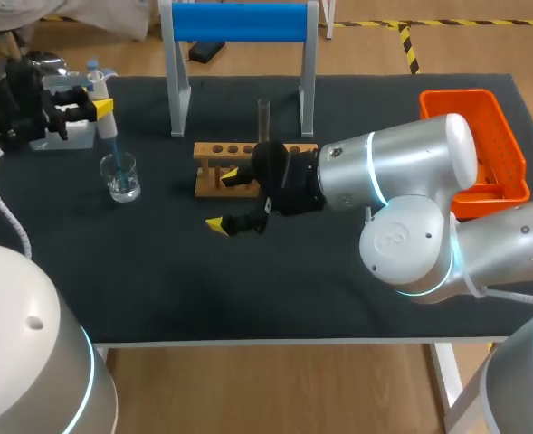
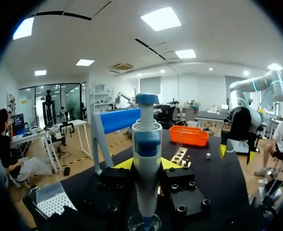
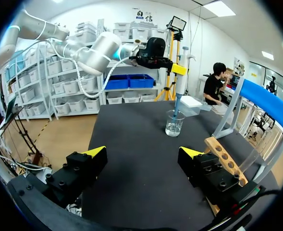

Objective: Invert the test tube, pick up the pipette, mount the tip to pipette, aspirate from beaker and dispense into the tube, eject the tip, return the pipette, and cap with the stopper.

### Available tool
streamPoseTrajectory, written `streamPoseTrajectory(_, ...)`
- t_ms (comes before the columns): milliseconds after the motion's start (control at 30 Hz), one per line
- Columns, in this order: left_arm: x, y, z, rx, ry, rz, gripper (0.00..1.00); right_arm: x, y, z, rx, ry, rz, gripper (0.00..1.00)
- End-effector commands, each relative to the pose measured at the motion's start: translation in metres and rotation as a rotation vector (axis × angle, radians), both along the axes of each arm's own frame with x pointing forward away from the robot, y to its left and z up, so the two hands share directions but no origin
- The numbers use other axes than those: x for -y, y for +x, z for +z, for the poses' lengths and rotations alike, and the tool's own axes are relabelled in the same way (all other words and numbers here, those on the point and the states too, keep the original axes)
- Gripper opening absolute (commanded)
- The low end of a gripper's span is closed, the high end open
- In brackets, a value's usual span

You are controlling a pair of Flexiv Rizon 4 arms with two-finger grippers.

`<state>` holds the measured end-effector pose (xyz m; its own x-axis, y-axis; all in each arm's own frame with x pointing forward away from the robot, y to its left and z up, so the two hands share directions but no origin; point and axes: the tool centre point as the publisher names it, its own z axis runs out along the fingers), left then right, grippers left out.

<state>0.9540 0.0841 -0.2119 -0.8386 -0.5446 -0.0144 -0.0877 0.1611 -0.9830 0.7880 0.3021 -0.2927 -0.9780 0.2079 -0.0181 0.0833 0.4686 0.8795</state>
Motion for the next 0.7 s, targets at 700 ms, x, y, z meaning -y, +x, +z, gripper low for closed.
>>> streamPoseTrajectory(700, -0.0003, -0.0026, 0.0006, 0.008, 0.004, 0.005, 0.00, 0.0009, -0.0002, 0.0012, -0.002, -0.004, 0.001, 1.00)
